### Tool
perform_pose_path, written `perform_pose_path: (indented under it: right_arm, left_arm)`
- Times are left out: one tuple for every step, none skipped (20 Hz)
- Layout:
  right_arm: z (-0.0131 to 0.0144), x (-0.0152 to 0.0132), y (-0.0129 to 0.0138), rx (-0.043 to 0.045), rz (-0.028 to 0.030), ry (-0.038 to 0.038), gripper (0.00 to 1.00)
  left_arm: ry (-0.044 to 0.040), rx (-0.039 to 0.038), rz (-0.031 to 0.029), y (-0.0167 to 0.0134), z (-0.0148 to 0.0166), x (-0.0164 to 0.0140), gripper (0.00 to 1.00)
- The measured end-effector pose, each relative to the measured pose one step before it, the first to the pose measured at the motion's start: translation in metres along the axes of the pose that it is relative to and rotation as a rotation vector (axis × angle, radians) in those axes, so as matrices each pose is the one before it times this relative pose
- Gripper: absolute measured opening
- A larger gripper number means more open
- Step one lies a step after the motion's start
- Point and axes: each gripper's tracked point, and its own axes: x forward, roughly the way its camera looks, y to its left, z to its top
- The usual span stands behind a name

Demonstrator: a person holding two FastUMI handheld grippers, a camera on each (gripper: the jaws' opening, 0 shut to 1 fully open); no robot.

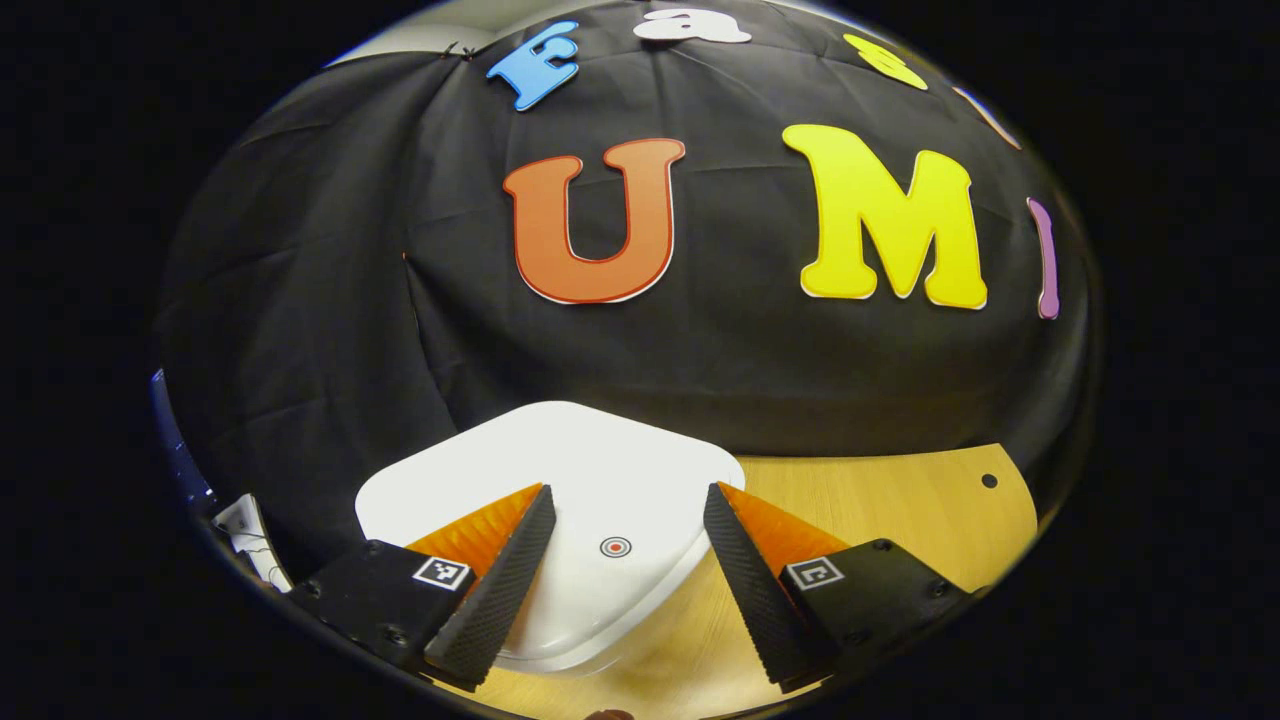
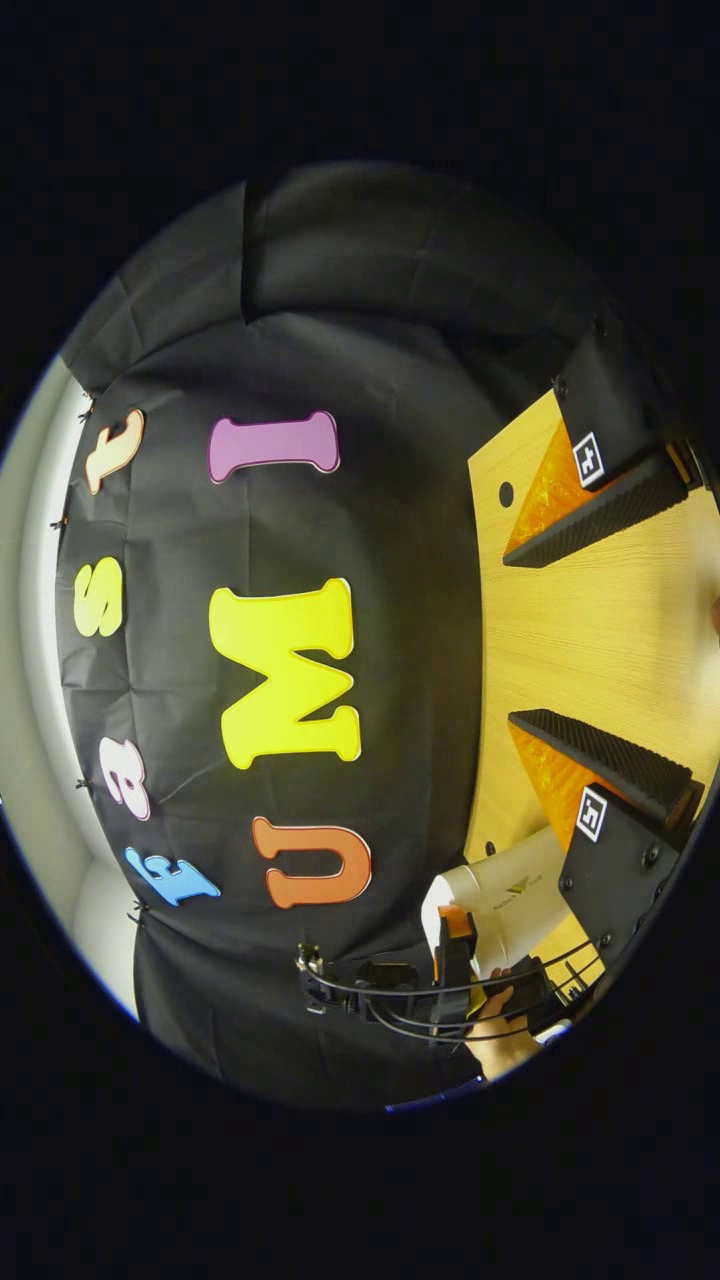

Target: Press the lid of the desktop garbage bin to open it, pick up the crumpled paper on the desktop and throw it into the bin, then pick up the pop can on the desktop and drop it into the bin, and finally close the garbage bin lid.

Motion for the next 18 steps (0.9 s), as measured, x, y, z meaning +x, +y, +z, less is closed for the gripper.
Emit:
perform_pose_path:
  right_arm:
    - [-0.00165,-0.00076,-0.00183,0.00308,0.00399,0.00167,0.92]
    - [-0.00207,0.00083,-0.00218,0.00443,0.002,0.00151,0.92]
    - [-0.00096,0.00046,-0.00186,0.00667,0.00336,0.00279,0.92]
    - [-0.0005,-0.00013,-0.00139,0.00619,0.00399,0.00298,0.92]
    - [-0.00091,0.00099,-0.00198,0.00271,-0.00043,-0.00024,0.92]
    - [0.00152,-0.00051,-0.00216,-0.00283,-0.00068,-0.00326,0.92]
    - [-0.00011,0.00078,-0.00257,-0.00525,-0.00349,-0.00144,0.92]
    - [-0.00021,0.00103,-0.00253,-0.00235,-0.00332,0.00143,0.92]
    - [0.00008,-0.00031,-0.00065,-0.00227,0.00051,-0.00079,0.92]
    - [0.00034,0.00078,-0.00052,-0.00739,-0.00225,-0.00261,0.92]
    - [-0.00127,0.00021,-0.00079,-0.01005,-0.0008,-0.00174,0.92]
    - [-0.00053,0.00088,0.00039,-0.00979,0.00295,-0.00257,0.92]
    - [-0.00072,0.00132,0.00111,-0.01231,0.00396,-0.00232,0.92]
    - [0.00026,0.00047,-0.00008,-0.01327,0.0006,-0.00234,0.92]
    - [0.00112,-0.0001,0.00017,-0.01349,0.00217,-0.00571,0.92]
    - [0.00174,-0.00068,0.00192,-0.0113,0.00521,-0.00747,0.92]
    - [0.00159,-0.00136,0.00145,-0.00724,0.00359,-0.009,0.9]
    - [0.00283,-0.00119,0.00145,-0.00378,0.00411,-0.01161,0.92]
  left_arm:
    - [-0.00847,-0.0135,0.00104,0.00025,-0.00049,-0.00082,0.98]
    - [-0.00722,0.00583,-0.00164,-0.00146,0.00249,0.0004,0.98]
    - [-0.01371,-0.00412,0.00208,0.00065,0.00185,-0.00054,0.99]
    - [-0.00959,0.01363,0.00028,0.00027,0.00297,0.0004,0.98]
    - [0.00429,0.0141,0.00522,0.00028,-0.00049,-0.00119,0.98]
    - [0.00454,0.0072,0.00738,-0.00019,0.00023,-0.00042,0.98]
    - [-0.00948,-0.00523,-0.01261,-0.00353,0.00219,-0.0006,0.98]
    - [-0.01457,-0.01627,-0.00361,-0.0017,0.00566,-0.00482,0.99]
    - [-0.02898,-0.02071,-0.01028,-0.00366,0.00784,-0.00395,0.99]
    - [-0.01687,-0.02083,-0.00774,-0.00493,0.00342,-0.00562,1.0]
    - [-0.01742,-0.02256,-0.01482,-0.00587,0.00367,-0.00767,0.99]
    - [-0.02015,-0.02015,-0.01163,-0.00531,0.00344,-0.00844,0.99]
    - [-0.02153,-0.00894,-0.01039,-0.00537,0.00377,-0.00987,0.99]
    - [-0.01972,-0.00184,-0.00901,-0.0066,0.00138,-0.0121,0.99]
    - [-0.01811,0.00578,-0.01206,-0.00722,0.00292,-0.00982,0.99]
    - [-0.01427,0.00818,-0.00899,-0.00604,0.00149,-0.01036,0.99]
    - [-0.01798,0.0116,-0.00834,-0.00661,0.00277,-0.01096,0.99]
    - [-0.01933,0.00635,-0.01464,-0.00769,0.00445,-0.00918,0.99]
